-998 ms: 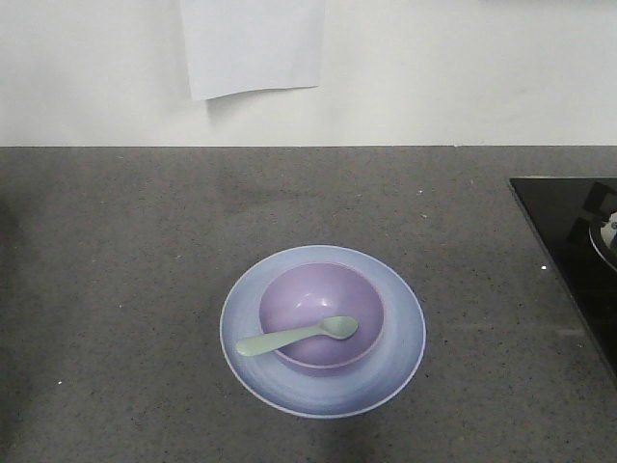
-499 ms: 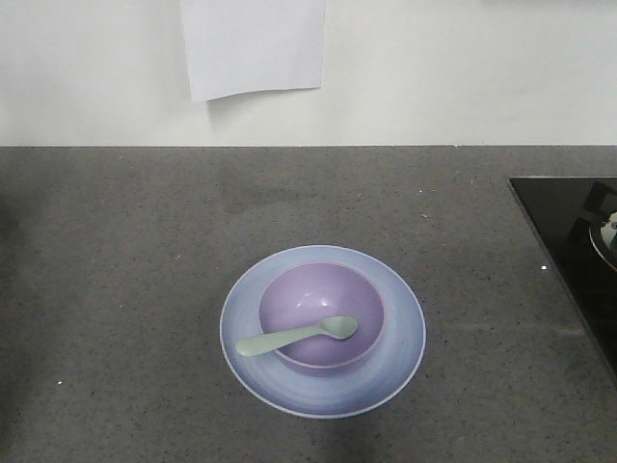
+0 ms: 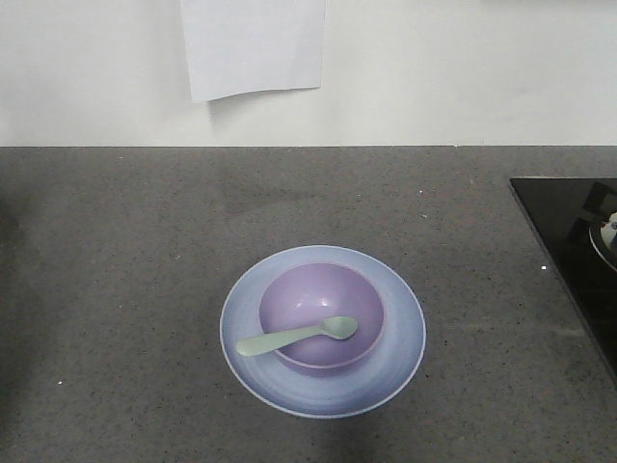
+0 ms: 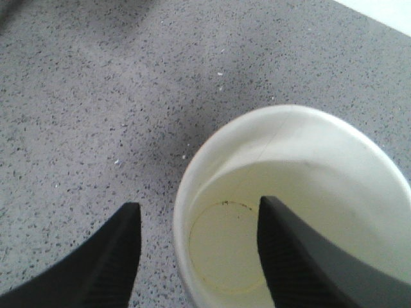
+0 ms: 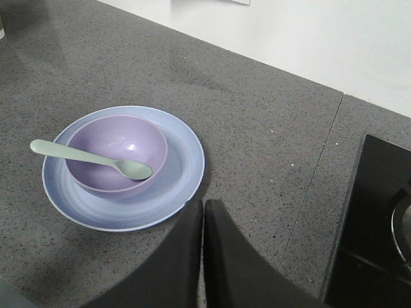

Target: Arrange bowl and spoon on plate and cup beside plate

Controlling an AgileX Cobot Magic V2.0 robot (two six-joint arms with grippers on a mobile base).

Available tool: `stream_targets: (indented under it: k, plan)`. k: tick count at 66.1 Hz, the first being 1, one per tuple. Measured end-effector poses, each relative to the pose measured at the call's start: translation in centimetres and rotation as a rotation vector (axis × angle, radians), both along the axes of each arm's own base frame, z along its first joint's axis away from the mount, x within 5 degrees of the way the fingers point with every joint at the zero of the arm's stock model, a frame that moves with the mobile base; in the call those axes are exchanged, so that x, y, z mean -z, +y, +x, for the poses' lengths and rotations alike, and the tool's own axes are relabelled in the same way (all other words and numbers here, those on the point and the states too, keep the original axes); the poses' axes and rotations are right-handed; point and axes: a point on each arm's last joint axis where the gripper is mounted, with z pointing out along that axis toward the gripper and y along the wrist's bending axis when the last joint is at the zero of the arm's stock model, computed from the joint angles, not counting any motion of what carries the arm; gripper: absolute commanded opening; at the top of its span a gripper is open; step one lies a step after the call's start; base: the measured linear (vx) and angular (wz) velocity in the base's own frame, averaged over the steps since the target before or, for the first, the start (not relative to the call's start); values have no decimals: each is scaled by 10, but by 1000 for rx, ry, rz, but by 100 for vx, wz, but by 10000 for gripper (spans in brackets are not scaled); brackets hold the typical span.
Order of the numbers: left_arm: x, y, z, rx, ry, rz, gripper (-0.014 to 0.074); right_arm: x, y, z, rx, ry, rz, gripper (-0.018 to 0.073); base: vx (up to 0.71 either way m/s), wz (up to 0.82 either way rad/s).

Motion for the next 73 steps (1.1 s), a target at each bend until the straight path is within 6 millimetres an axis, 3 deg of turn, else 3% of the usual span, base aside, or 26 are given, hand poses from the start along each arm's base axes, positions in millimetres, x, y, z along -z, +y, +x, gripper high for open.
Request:
stream_targets:
  k: [15,49,64,73]
  plan:
    - [0,0,1,0,-5,2,335,0,0,0,1,2,4,-5,0,0]
    - [-1,1,2,0,-22,8,-8,0,0,0,2,9,8,-5,0,0]
    - [-5,-1,1,41,-25,44,-8,0,0,0,3,10,11,-5,0,0]
    - [-22,-6,-6,53,-63,46,-8,0,0,0,3,10,11,-5,0,0]
